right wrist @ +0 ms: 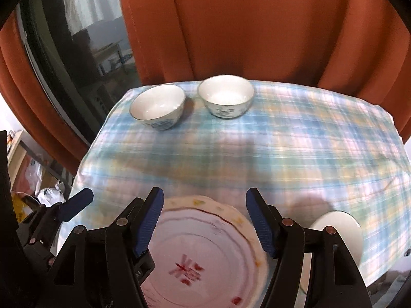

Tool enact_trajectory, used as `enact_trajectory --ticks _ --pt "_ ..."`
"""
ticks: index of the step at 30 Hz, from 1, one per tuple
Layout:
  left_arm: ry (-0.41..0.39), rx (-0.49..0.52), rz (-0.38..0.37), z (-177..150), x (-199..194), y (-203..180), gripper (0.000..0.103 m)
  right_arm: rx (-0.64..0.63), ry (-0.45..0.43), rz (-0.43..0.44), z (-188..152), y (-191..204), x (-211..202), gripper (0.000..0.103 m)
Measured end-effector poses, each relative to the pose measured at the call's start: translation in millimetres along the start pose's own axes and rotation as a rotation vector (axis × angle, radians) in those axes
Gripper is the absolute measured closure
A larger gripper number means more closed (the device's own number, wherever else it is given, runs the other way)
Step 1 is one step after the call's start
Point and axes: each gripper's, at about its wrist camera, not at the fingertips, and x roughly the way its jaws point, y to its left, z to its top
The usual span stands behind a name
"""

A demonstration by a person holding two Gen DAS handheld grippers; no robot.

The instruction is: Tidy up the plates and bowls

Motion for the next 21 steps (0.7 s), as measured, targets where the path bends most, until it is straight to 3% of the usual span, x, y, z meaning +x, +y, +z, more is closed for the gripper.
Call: enact_trajectory --ticks 9,21 --pt "0.017 -0.056 0.007 36.9 39.0 24.1 0.030 -0.019 0.022 -0.032 42.6 22.2 41.1 0.033" --pt "-0.037 -0.061 0.127 101.9 79.7 42.6 0.030 -0.038 -0.034 0.020 109.8 43.3 96.0 0.033"
